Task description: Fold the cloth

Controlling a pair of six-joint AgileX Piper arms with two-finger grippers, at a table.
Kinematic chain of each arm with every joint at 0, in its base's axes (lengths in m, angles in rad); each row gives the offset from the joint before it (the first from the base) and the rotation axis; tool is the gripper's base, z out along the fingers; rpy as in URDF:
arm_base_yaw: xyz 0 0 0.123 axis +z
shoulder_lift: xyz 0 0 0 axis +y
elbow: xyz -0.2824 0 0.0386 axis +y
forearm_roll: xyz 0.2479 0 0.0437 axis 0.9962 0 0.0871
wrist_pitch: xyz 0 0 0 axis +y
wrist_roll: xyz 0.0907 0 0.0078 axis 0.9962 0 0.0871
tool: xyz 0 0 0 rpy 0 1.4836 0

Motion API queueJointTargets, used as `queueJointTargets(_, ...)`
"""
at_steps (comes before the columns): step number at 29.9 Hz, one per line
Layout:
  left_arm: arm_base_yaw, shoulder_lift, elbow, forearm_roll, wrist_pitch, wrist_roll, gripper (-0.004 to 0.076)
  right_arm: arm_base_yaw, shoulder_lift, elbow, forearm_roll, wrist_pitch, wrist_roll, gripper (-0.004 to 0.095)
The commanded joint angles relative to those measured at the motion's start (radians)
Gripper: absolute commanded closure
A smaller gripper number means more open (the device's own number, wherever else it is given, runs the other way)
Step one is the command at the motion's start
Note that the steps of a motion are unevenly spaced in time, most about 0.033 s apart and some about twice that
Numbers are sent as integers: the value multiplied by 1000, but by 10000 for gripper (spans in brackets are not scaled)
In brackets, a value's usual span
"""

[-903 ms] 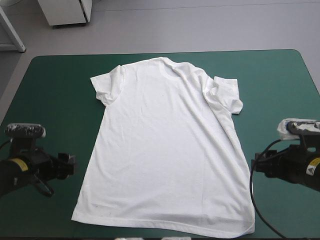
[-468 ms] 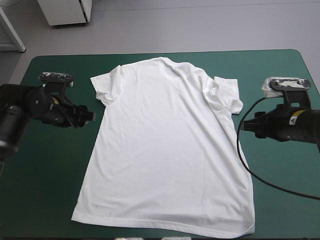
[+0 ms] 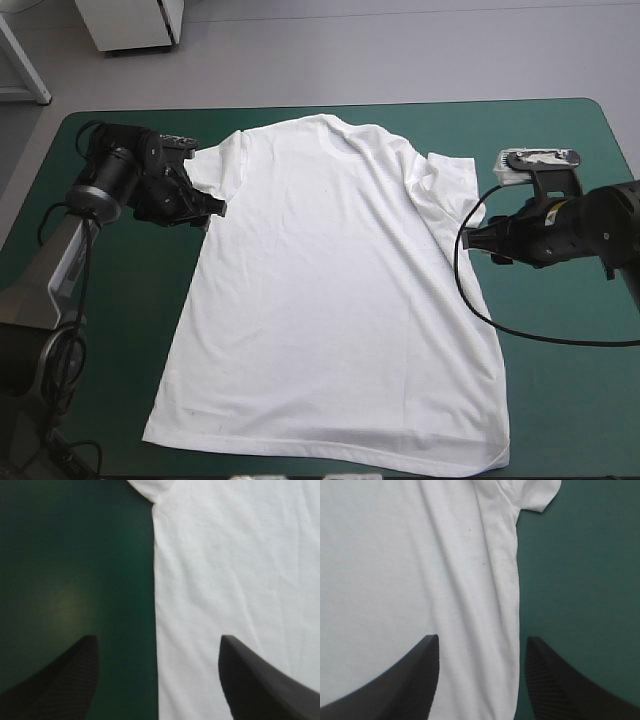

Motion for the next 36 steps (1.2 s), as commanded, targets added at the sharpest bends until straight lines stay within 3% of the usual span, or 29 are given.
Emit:
queueJointTargets(1, -6, 8, -49, 1, -31, -9, 231, -6, -3, -34, -4, -66, -10, 422)
queueJointTargets(12, -6, 175, -121, -4, -95, -11, 231, -6, 63, -34, -4, -71, -14, 491)
queueJointTargets(24, -4, 309, -173, -4, -106, -30, 239, -6, 73, -34, -27, -73, -14, 494)
queueJointTargets(27, -4, 320, -176, -5, -111, -30, 348, -6, 73, -34, -27, -81, -14, 494)
queueJointTargets(30, -4, 324, -177, -6, -116, -30, 674, -6, 76, -34, -25, -121, -14, 494)
queueJointTargets(31, -4, 324, -177, -4, -118, -30, 726, -6, 81, -34, -25, -137, -14, 494)
queueJointTargets(36, -4, 324, -177, -4, -118, -30, 733, -6, 152, -34, 5, -165, -91, 448)
